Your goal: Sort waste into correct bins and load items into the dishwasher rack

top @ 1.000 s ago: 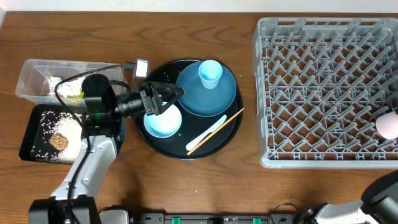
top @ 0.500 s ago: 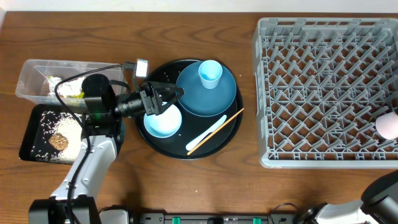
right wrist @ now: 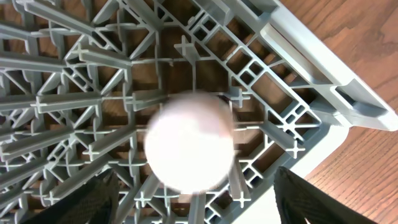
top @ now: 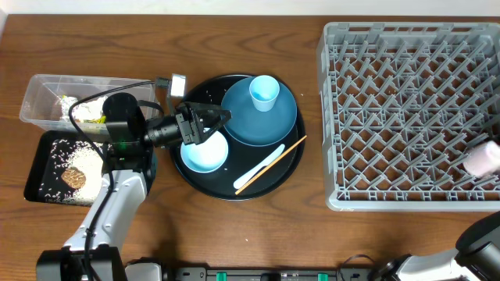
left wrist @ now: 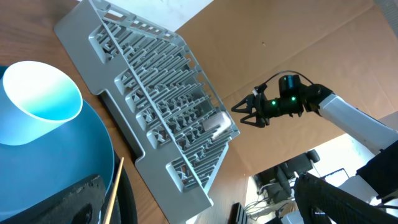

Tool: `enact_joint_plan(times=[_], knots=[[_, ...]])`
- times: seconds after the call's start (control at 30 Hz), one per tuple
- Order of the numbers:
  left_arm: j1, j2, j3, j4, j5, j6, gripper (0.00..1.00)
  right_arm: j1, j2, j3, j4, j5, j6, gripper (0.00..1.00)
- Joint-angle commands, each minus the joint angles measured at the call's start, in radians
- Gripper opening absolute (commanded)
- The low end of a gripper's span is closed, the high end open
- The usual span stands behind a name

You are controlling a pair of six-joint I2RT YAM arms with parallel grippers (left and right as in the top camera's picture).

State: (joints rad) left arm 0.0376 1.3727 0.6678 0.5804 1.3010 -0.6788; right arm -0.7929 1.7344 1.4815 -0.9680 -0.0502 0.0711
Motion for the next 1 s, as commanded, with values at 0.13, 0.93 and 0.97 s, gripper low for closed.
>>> enact_joint_plan(times=[0.13,0.93,0.97], knots=[[0.003,0.002,-0.001,0.003,-0.005,0.017,0.98,-0.006,0.007,-0.006,-0.004,-0.024,0.014,0.7],[0.003,0.002,-0.001,0.003,-0.005,0.017,0.98,0.329,-0.164,-0.006,-0.228,-0.378,0.026,0.99],[0.003,0.002,-0.001,0.003,-0.005,0.017,0.98,0.35,-0.164,-0.006,-0.256,-0.381,0.026,0.99]])
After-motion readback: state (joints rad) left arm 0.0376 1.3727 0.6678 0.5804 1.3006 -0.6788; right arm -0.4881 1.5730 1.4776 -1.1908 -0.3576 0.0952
